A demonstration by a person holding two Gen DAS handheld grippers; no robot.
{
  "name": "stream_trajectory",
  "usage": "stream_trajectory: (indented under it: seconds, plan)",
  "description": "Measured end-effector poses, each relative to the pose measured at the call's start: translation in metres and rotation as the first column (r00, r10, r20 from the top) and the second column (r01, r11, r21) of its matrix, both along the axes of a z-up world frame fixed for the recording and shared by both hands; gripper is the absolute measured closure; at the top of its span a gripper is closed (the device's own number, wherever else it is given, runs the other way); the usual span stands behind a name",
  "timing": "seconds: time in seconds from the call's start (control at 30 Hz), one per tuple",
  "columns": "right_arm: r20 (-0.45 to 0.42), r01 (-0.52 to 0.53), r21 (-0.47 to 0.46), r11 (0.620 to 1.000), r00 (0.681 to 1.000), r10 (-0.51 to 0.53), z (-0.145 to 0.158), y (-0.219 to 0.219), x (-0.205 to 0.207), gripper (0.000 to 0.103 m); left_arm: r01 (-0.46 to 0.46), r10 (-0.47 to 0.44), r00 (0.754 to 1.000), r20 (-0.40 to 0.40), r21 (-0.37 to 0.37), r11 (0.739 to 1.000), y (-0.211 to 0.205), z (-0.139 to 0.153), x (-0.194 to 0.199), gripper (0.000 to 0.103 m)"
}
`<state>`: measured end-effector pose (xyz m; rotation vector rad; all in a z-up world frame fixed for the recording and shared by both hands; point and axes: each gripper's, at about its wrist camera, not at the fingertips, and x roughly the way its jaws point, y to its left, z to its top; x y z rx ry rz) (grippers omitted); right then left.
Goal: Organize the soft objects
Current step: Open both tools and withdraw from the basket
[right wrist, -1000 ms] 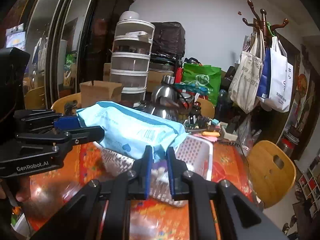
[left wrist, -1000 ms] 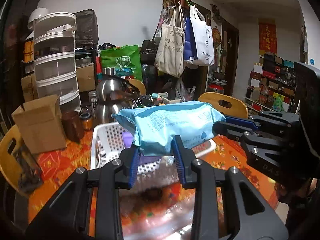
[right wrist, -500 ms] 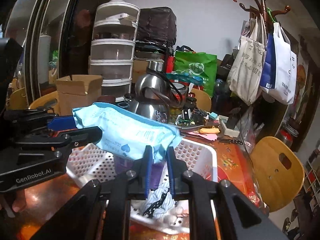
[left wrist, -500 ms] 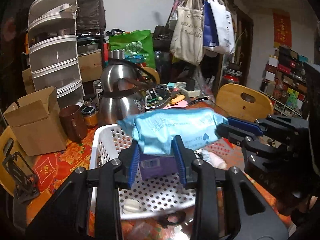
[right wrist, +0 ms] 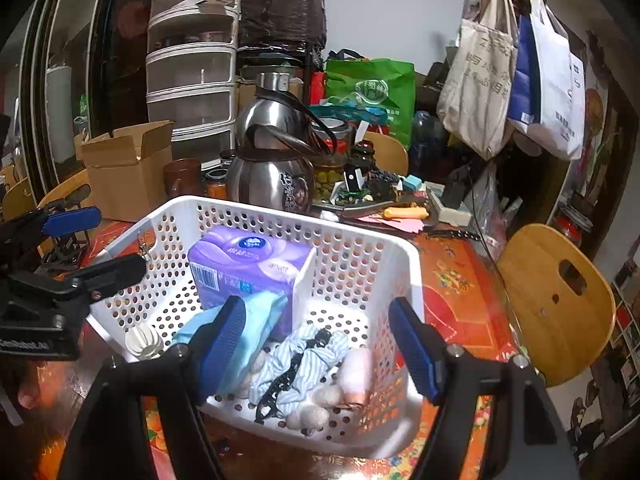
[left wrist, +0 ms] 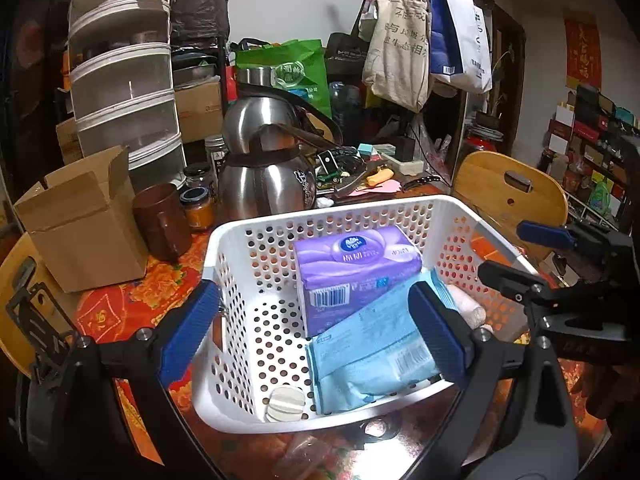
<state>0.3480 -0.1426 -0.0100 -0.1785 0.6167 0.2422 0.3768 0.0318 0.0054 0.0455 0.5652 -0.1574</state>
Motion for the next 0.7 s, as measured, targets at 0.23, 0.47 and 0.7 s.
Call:
stream_trajectory:
  seconds: [0.23,0.47,0.7]
  plan:
    - [-0.009,0.005,0.029,1.000,1.000,-0.005,-0.001,-0.006,0.000,0.029,-0.007,0.007,1.000,-0.029,-0.016,1.000,0.005,-0.006,0.001,0.008]
    - [-0.008,0.002,0.047,0.999,1.000,-0.002,-0.002,-0.008,-0.003,0.029,-0.020,0.019,0.999,-0.046,-0.016,1.000,0.006,-0.010,-0.001,0.008]
    - [-0.030,0.004,0.088,0.996,1.000,-0.002,-0.006,-0.017,-0.009,0.029,-0.039,0.039,0.998,-0.044,-0.006,0.999,0.009,-0.016,-0.011,0.008]
